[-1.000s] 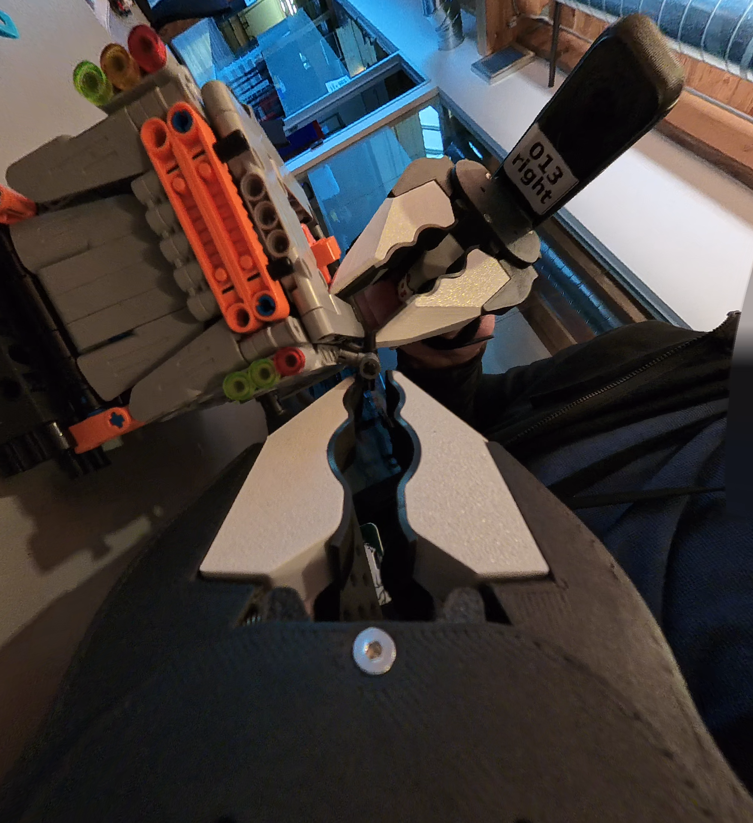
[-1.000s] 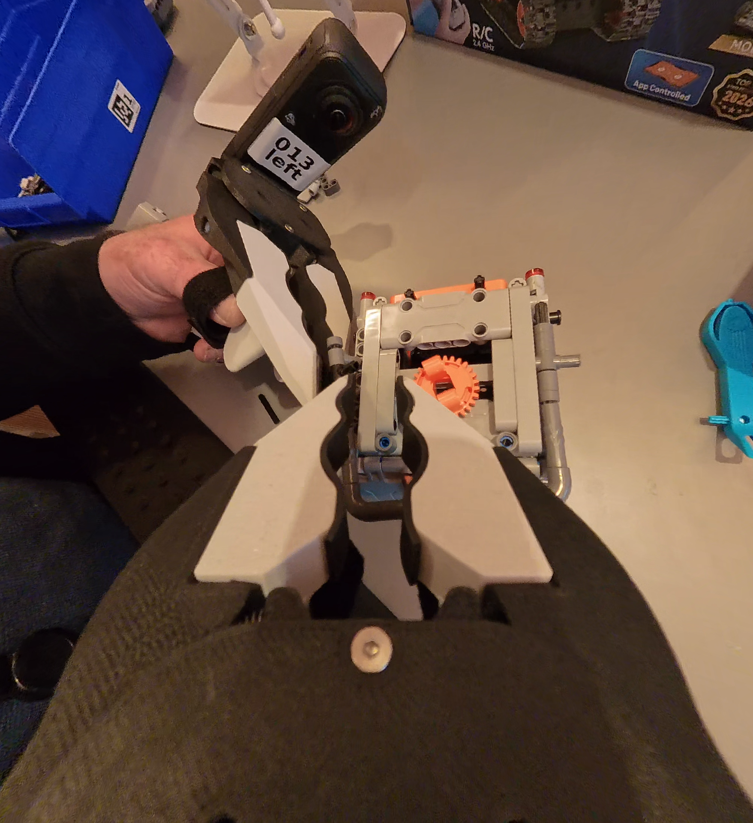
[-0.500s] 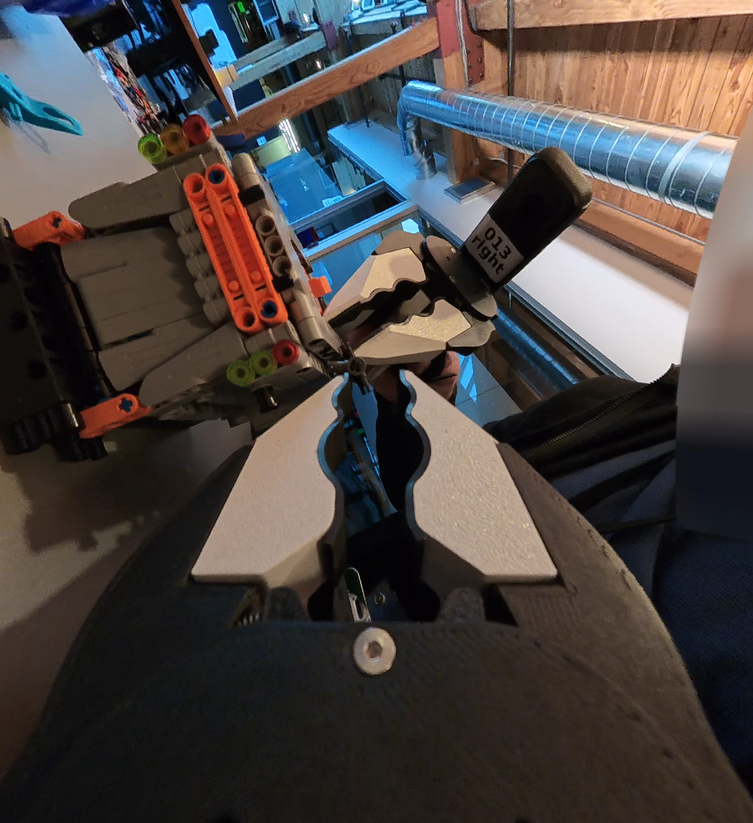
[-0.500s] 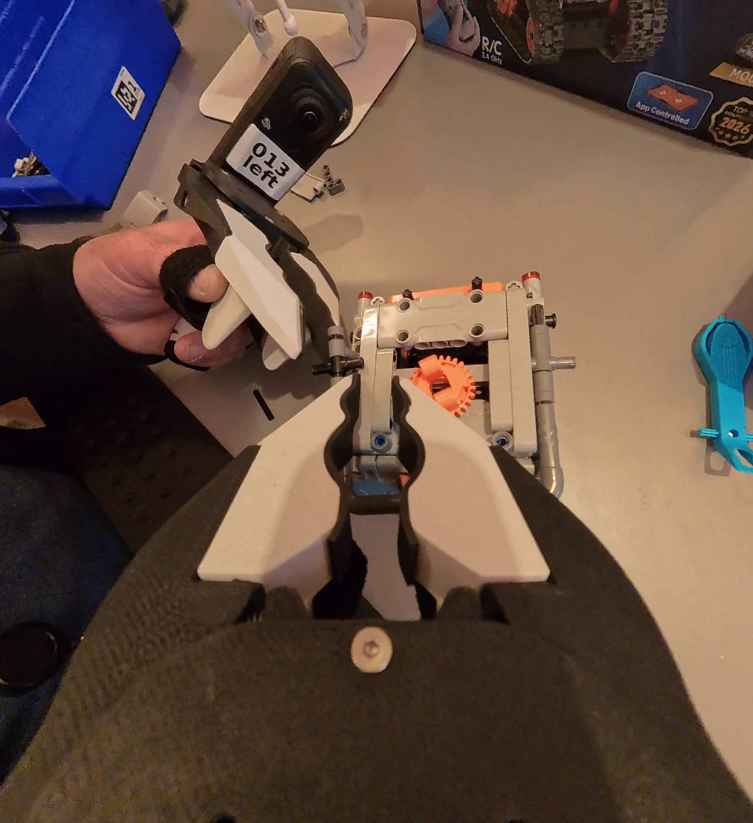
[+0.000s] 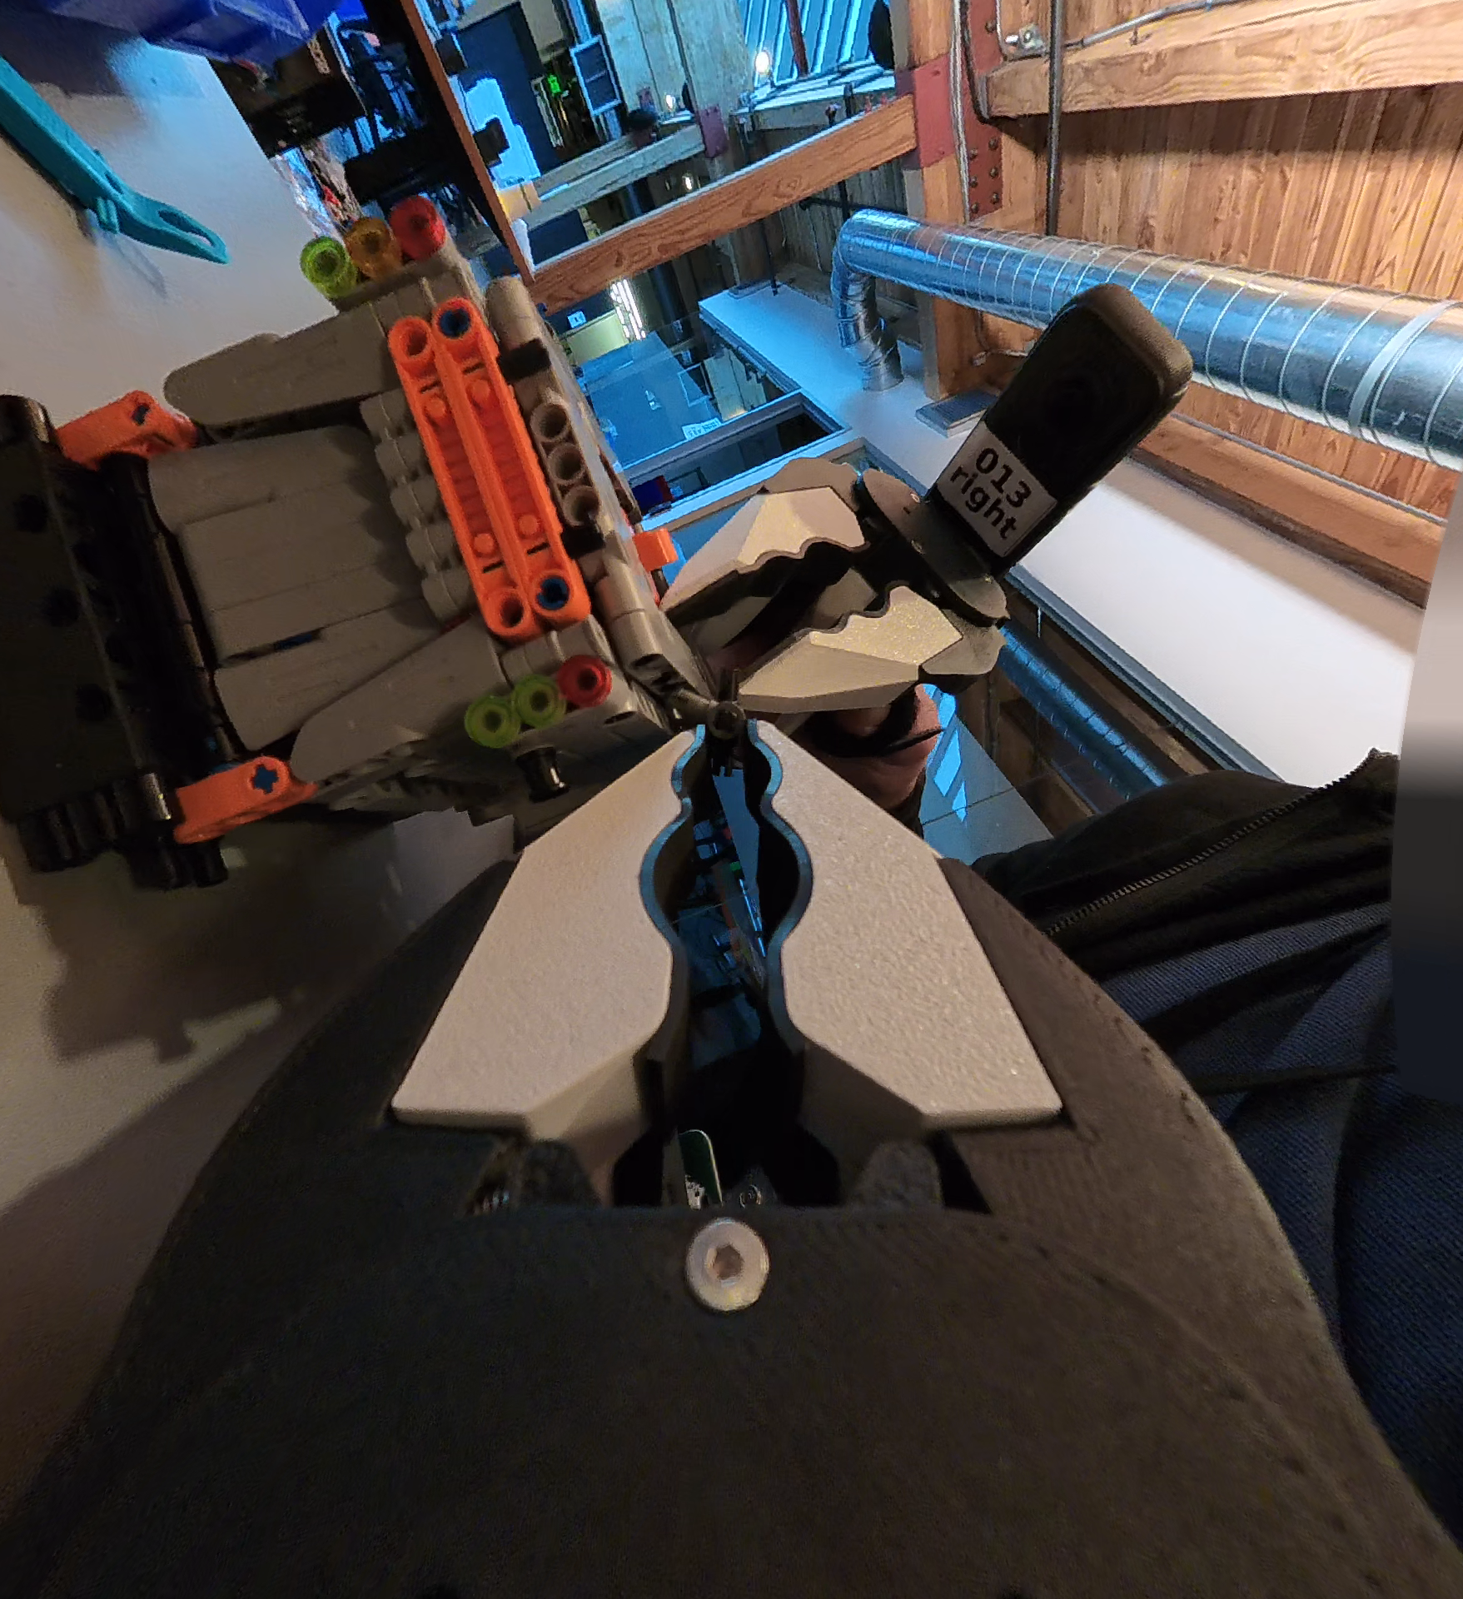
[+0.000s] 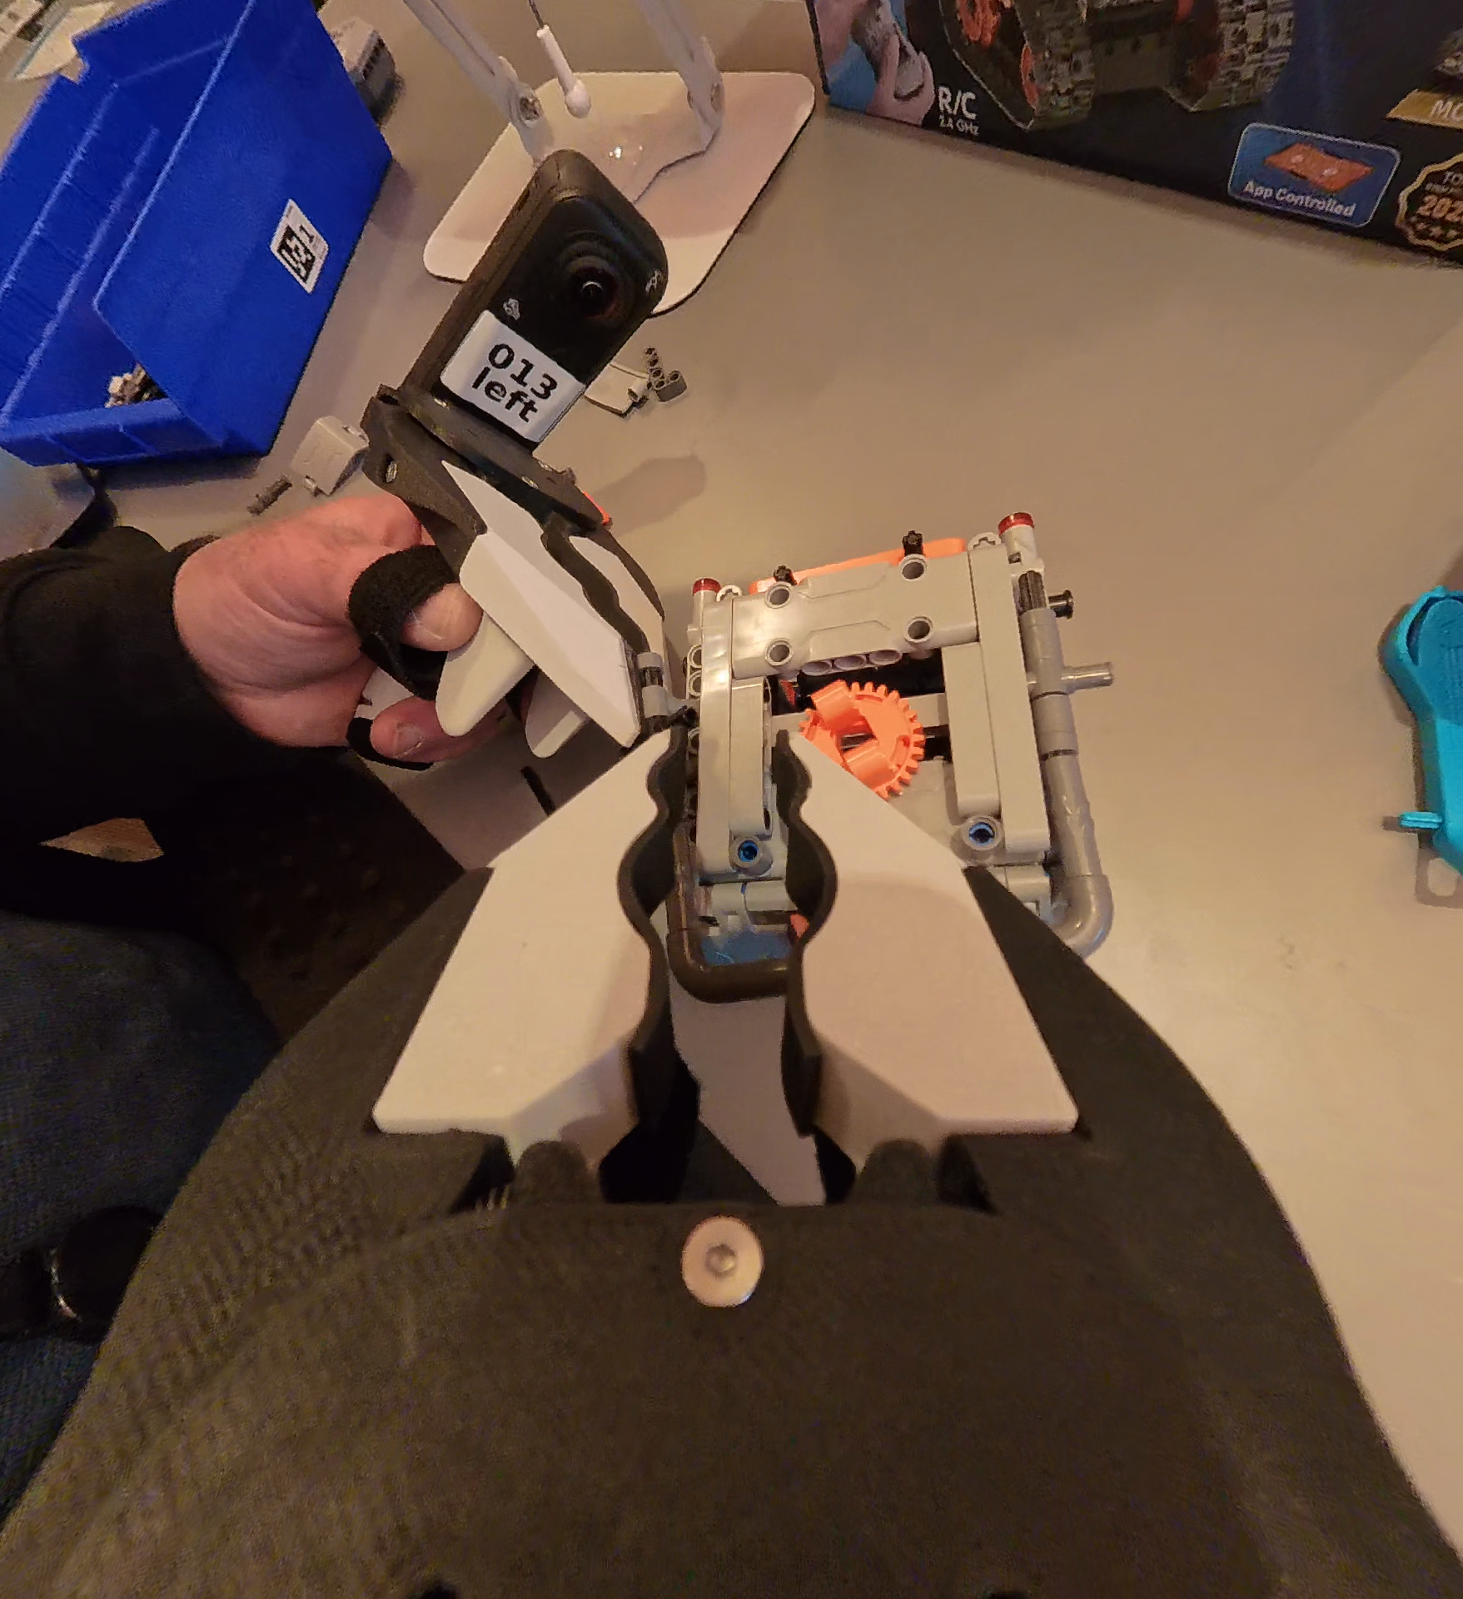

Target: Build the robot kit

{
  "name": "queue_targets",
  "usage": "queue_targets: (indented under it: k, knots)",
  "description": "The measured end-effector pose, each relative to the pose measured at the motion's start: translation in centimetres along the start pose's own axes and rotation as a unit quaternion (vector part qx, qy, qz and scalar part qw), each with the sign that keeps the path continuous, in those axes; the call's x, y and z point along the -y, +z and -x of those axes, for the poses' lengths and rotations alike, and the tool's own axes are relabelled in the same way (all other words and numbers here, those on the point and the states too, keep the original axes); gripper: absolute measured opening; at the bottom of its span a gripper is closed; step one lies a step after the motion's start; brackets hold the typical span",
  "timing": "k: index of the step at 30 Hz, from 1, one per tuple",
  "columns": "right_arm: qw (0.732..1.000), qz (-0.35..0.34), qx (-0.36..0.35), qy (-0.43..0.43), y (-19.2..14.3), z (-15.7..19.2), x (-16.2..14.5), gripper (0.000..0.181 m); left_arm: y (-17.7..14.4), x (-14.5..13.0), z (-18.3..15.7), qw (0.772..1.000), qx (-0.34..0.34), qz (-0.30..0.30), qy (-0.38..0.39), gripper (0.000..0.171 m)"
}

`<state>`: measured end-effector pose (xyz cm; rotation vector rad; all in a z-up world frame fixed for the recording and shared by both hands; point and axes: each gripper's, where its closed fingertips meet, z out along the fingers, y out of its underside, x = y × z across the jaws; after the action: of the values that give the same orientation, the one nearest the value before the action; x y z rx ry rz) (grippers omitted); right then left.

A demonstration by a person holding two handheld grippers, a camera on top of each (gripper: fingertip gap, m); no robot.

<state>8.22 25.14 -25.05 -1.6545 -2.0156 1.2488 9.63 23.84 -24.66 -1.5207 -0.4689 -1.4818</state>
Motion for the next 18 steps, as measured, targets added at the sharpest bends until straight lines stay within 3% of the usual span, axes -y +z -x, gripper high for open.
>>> queue_targets:
  k: [11,18]
  knots:
    - [0.999,-0.002,0.026,0.022,-0.17,0.45,0.02,0.026,0.51,-0.9,-0.15,1.0,-0.007,0.005,0.008,0.002]
    - [1.0,0.002,0.021,0.023,0.02,0.32,-0.06,0.019,0.09,-0.67,-0.39,1.0,-0.013,-0.006,0.006,0.008]
